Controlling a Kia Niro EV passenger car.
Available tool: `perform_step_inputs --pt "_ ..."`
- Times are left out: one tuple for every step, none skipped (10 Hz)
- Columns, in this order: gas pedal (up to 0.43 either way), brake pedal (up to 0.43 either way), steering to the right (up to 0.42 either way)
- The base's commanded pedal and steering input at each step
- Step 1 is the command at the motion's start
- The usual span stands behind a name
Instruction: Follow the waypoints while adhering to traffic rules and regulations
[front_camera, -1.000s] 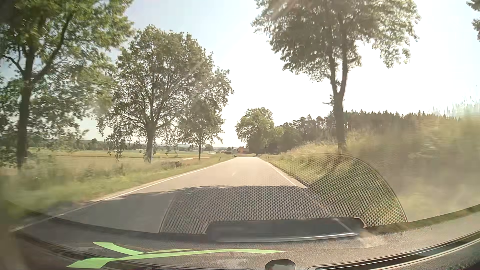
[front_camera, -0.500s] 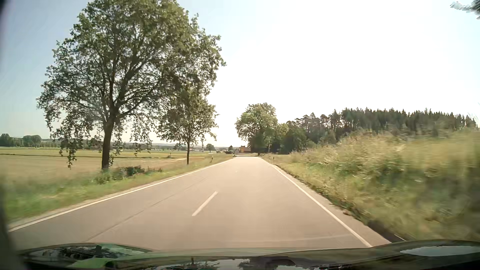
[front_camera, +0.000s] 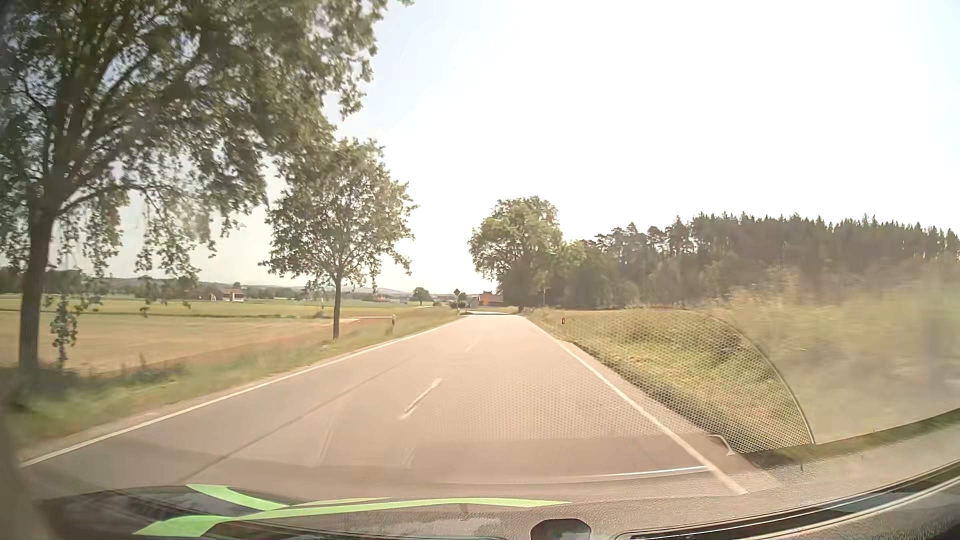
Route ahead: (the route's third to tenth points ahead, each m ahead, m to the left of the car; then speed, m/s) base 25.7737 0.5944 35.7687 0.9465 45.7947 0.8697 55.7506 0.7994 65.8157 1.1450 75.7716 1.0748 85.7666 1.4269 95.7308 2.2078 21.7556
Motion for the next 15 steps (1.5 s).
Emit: perform_step_inputs --pt "0.220 0.000 0.000" --pt "0.209 0.000 0.000" --pt "0.197 0.000 0.000" --pt "0.189 0.000 -0.001" --pt "0.189 0.000 -0.001" --pt "0.189 0.000 -0.002" --pt "0.189 0.000 -0.002" --pt "0.189 0.000 -0.002" --pt "0.189 0.000 -0.002" --pt "0.189 0.000 -0.001" --pt "0.157 0.000 -0.001" --pt "0.138 0.000 -0.001" --pt "0.138 0.000 -0.001" --pt "0.138 0.000 -0.002" --pt "0.138 0.000 -0.002"
